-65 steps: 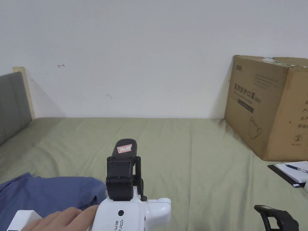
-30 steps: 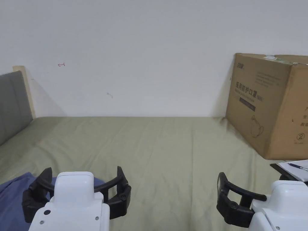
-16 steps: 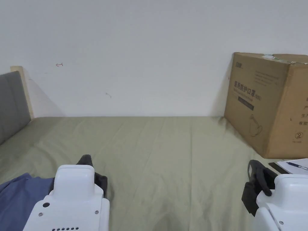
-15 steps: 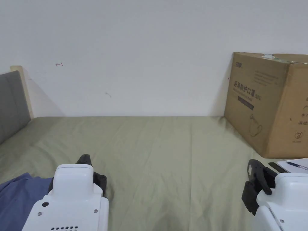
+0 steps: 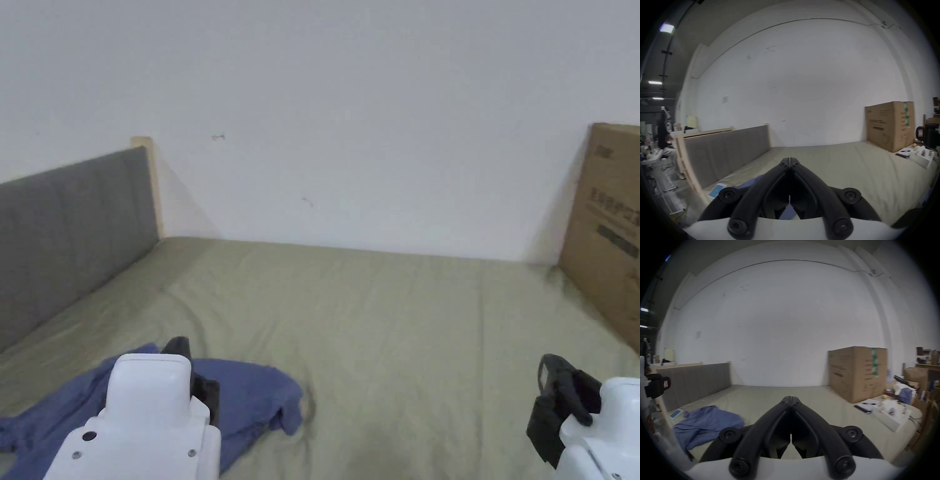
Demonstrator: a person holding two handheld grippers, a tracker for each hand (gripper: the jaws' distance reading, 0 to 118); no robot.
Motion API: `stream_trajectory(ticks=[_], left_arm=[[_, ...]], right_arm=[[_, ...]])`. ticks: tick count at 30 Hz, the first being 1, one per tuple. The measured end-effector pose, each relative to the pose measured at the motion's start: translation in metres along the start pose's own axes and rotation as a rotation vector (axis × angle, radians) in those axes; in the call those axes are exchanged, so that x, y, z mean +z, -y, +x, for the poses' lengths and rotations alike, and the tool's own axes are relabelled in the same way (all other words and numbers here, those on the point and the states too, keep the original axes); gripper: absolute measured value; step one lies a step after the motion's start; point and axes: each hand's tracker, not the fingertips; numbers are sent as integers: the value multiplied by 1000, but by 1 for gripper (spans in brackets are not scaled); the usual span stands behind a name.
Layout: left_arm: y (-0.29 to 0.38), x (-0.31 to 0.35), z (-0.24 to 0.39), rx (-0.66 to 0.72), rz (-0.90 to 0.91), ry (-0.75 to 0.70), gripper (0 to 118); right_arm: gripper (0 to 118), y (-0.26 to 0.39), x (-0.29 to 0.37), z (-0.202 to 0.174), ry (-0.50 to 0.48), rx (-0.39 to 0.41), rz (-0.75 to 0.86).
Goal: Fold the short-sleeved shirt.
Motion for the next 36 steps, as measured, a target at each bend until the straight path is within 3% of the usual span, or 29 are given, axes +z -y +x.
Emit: stream_trajectory(ticks=[4, 6, 10, 15, 18, 20, 21, 23, 25, 26, 28, 29, 30, 32, 36], left_arm=[[2, 6, -64, -13, -12, -189, 0], [3, 9, -91, -12, -28, -261, 0], [7, 8, -115, 18, -57, -302, 0], [4, -25, -119, -24, -46, -332, 0], [-4, -86, -119, -30, -180, -169, 0], [0, -153, -122, 0, -429, -15, 0], [5, -191, -126, 62, -634, 106, 0], [34, -257, -136, 236, -848, 255, 0], [64, -309, -132, 215, -981, 220, 0], [81, -333, -131, 159, -1040, 198, 7], [114, -367, -126, 50, -1102, 146, 78], [128, -374, -121, 45, -1119, 139, 108], [142, -385, -120, 58, -1141, 126, 117], [158, -399, -116, 81, -1121, 102, 116], [193, -409, -102, 81, -1253, 131, 115]], right_arm=[[0, 2, -21, -70, -237, 35, -16], [0, 4, -29, -100, -311, 50, -18], [0, 8, -37, -124, -375, 34, -38], [0, 9, -55, -117, -403, 15, -74], [0, 9, -63, -104, -393, 10, -101], [0, 12, -71, -94, -385, 7, -134], [0, 14, -78, -90, -389, 2, -184], [0, 22, -88, -84, -393, -22, -279], [0, 31, -98, -80, -390, -41, -354], [0, 37, -102, -79, -385, -50, -385], [0, 48, -112, -75, -379, -69, -433], [0, 52, -116, -73, -375, -73, -448], [0, 58, -119, -73, -367, -76, -470], [0, 65, -126, -70, -360, -88, -509], [0, 77, -134, -66, -358, -96, -547]])
